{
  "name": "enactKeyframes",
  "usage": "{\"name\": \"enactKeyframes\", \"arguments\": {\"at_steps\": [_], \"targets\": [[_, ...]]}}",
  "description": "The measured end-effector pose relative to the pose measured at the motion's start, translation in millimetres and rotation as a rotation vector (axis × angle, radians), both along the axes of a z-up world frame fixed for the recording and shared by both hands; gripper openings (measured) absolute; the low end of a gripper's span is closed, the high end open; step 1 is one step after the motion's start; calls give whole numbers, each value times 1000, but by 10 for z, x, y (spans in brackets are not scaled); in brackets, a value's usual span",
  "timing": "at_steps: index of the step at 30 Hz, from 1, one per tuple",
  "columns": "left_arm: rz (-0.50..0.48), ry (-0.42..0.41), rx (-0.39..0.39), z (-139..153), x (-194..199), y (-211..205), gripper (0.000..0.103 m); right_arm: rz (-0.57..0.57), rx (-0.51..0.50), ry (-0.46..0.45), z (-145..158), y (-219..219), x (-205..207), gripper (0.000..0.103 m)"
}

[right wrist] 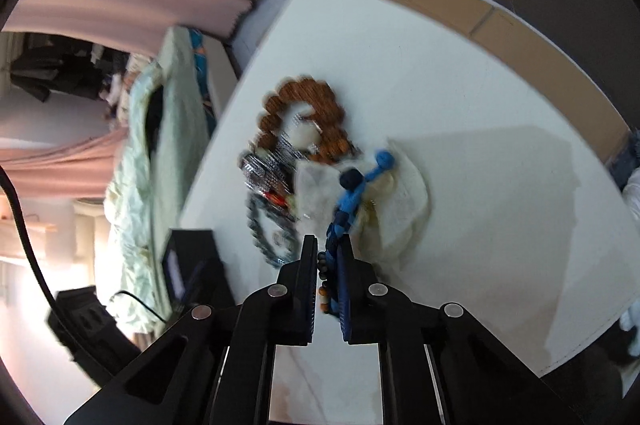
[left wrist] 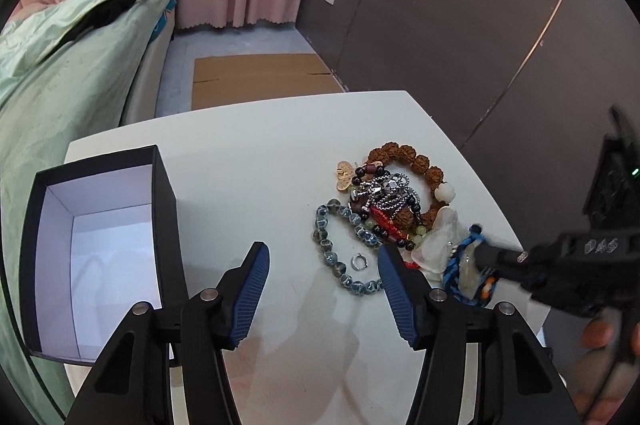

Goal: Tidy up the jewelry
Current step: 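Lift the blue bracelet with the right gripper while the left grasps the grey bracelet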

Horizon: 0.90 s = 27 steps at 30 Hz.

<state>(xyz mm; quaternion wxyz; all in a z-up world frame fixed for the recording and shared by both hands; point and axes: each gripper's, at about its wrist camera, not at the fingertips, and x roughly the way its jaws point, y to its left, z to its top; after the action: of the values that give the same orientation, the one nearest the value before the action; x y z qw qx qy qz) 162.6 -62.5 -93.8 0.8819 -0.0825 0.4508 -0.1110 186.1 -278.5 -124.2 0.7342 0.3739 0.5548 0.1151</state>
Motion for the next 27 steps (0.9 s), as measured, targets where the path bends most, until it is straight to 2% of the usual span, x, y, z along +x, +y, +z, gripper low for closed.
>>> {"name": "enactKeyframes", "arguments": {"at_steps": [7, 12, 17, 25, 27], "targets": [[-38, -27, 50, 8, -8, -163, 58, -60, 41, -91, 249, -161, -9, 11], [-74, -67, 84, 79, -63, -295, 58, -54, 68, -145, 381, -201, -10, 11], [-96, -8, 74, -77, -2, -372, 58, -57, 83, -176, 442, -264, 3, 11], [-95, 38, 150, -332, 109, -453, 58, -86, 102, -195, 489, -412, -7, 11], [-99, 22, 174, -345, 109, -491, 58, -85, 109, -207, 511, -441, -20, 11]]}}
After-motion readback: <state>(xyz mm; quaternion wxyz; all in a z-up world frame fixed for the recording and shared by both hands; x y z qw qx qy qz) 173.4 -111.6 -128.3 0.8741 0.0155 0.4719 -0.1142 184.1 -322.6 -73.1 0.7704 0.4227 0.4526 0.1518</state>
